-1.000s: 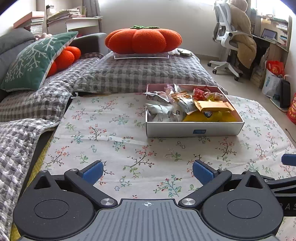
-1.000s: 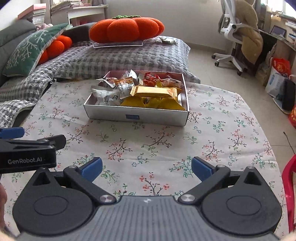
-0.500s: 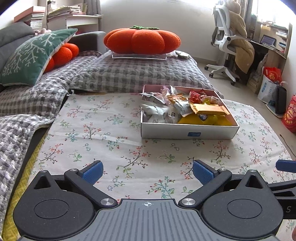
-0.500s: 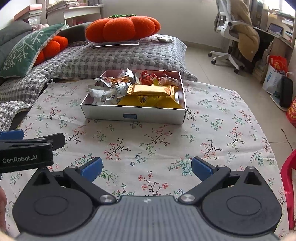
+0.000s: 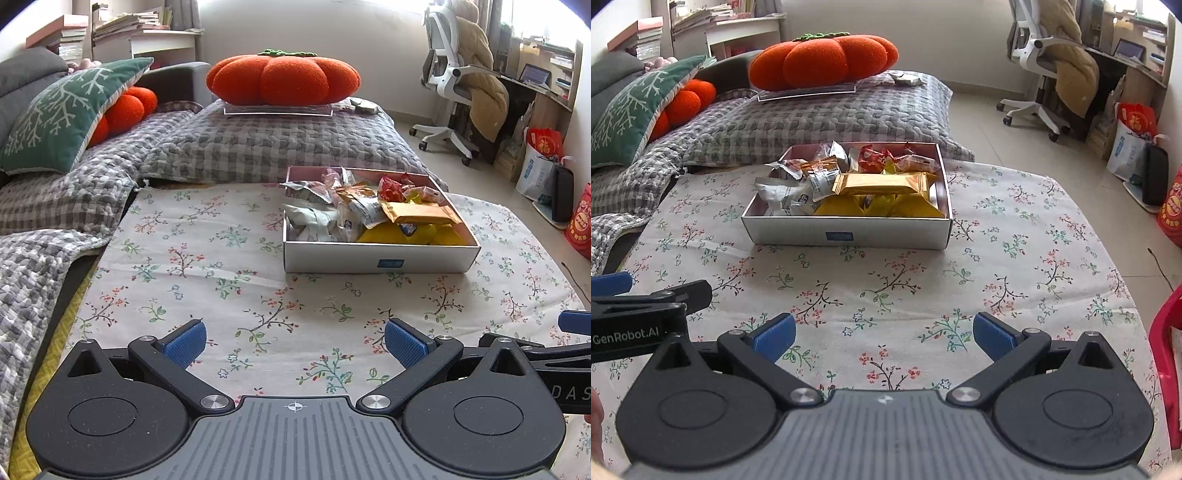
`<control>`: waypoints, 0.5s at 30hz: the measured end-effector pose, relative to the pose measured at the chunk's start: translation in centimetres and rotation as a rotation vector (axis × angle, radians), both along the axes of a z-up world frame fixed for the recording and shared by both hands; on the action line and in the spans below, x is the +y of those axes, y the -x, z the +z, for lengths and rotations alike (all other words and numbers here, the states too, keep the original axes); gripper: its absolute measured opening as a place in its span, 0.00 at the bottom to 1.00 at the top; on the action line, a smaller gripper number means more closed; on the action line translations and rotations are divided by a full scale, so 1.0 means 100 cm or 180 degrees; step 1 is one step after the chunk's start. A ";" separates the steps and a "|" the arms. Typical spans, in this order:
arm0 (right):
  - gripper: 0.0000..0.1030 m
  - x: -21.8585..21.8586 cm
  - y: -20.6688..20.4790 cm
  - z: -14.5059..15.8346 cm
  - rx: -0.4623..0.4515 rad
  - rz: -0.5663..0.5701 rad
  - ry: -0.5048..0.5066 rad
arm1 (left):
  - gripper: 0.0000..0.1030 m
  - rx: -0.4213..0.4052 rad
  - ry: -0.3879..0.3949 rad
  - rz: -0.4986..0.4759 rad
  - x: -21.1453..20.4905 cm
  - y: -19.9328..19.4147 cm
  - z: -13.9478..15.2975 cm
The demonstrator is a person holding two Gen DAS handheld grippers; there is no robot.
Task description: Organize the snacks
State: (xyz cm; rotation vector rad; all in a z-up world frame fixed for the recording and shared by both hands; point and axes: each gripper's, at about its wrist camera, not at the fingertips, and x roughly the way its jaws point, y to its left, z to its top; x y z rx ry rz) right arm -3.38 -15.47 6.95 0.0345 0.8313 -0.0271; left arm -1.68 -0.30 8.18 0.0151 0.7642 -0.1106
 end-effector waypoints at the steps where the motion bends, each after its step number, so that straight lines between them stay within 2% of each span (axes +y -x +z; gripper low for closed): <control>1: 0.99 0.000 0.000 0.000 0.0000 0.0002 0.0003 | 1.00 0.0002 0.0004 0.0000 0.000 0.000 0.000; 15: 0.99 -0.001 0.000 0.001 -0.0004 0.0003 0.0007 | 1.00 0.0000 -0.0010 -0.0009 -0.002 0.000 0.000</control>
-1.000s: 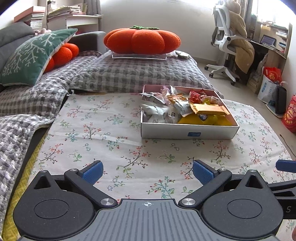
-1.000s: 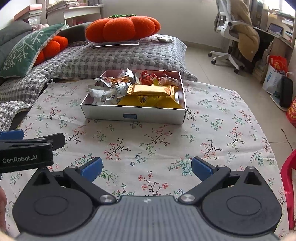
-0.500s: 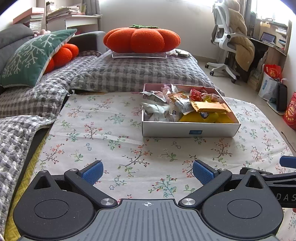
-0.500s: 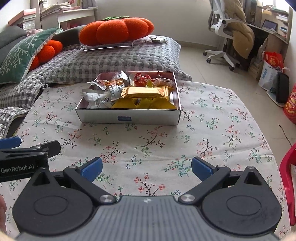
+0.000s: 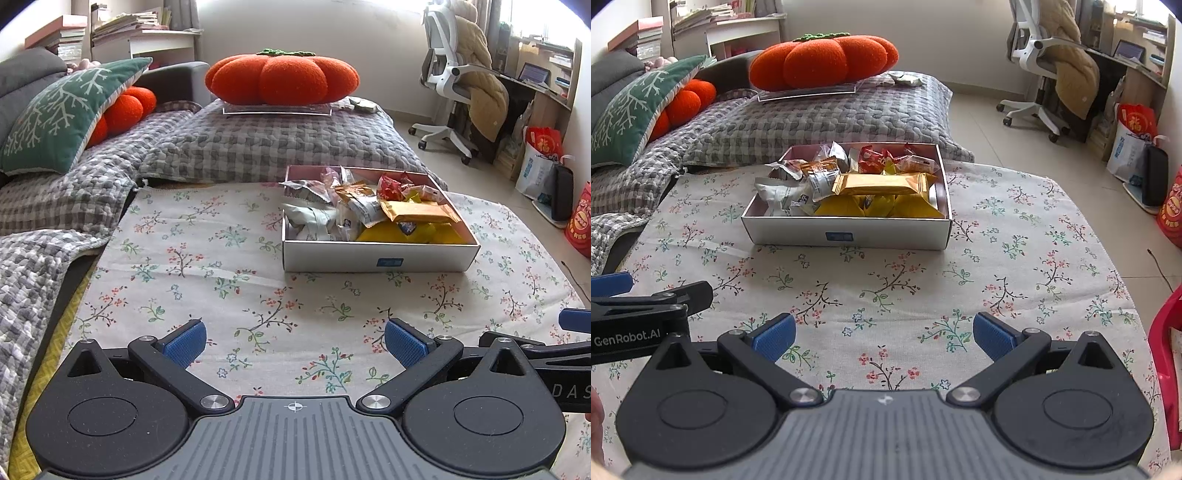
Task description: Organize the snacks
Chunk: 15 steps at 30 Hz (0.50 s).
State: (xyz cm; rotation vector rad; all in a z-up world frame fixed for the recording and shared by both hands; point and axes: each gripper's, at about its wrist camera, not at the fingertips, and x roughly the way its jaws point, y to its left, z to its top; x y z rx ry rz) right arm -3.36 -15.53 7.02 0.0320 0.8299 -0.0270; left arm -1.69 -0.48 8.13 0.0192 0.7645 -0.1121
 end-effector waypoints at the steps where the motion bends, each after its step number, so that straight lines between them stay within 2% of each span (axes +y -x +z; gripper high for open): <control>1: 0.99 0.000 0.000 0.000 0.0001 0.0000 0.0000 | 1.00 0.0000 0.0000 0.0000 0.000 0.000 0.000; 15: 0.99 0.002 0.000 -0.002 0.0016 0.0009 0.0018 | 1.00 -0.0011 -0.0075 0.0013 0.000 0.001 0.000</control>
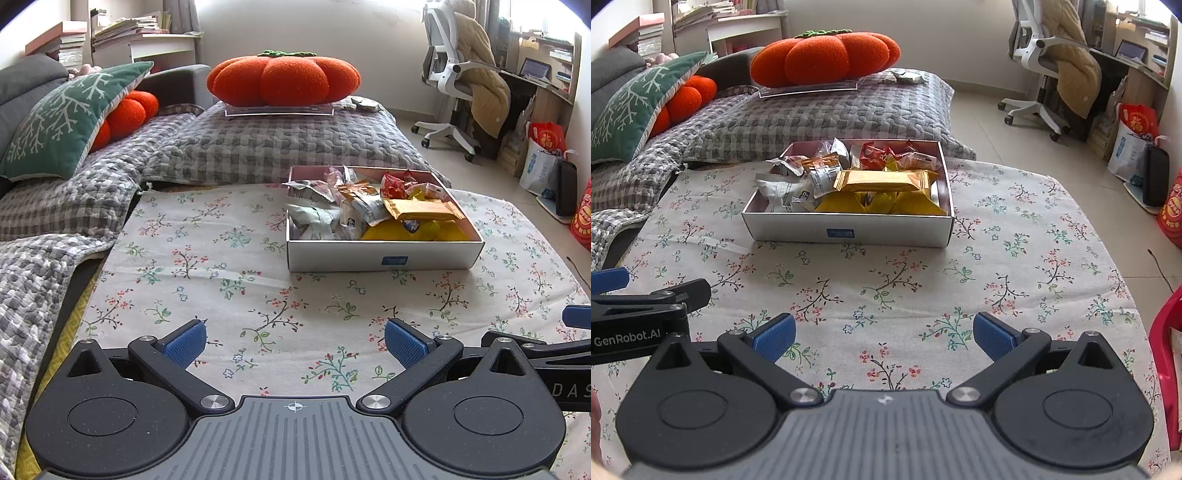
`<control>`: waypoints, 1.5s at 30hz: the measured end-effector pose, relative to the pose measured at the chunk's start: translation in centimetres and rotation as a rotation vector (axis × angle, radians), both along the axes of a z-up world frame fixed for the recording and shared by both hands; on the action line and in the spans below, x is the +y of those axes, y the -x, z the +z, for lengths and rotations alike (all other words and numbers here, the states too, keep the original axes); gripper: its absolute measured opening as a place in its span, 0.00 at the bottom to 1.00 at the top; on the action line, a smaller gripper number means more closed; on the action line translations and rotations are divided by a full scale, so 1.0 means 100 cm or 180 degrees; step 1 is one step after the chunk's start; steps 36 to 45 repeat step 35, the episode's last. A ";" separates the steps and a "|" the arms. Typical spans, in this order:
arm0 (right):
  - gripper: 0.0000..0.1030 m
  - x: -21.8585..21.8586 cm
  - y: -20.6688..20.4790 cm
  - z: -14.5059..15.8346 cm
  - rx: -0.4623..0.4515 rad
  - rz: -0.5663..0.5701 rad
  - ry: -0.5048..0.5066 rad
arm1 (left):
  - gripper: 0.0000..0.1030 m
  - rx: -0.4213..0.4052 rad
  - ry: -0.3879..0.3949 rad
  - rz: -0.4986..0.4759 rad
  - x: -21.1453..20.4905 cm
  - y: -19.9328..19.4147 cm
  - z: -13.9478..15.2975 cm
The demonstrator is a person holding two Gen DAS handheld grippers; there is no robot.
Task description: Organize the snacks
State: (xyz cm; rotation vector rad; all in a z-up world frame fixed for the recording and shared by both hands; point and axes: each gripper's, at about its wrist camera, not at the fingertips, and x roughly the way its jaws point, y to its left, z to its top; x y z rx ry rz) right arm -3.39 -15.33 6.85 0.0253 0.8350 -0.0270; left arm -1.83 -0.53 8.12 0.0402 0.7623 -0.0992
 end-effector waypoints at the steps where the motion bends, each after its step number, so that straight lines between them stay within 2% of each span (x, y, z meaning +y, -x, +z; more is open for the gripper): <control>1: 0.99 0.000 0.000 0.000 -0.0001 -0.0002 -0.0003 | 1.00 0.0004 0.0003 0.0001 0.000 0.000 0.000; 45: 0.99 0.000 0.000 0.000 0.0006 0.0008 -0.0002 | 1.00 0.0059 -0.0005 0.0009 0.001 -0.002 -0.002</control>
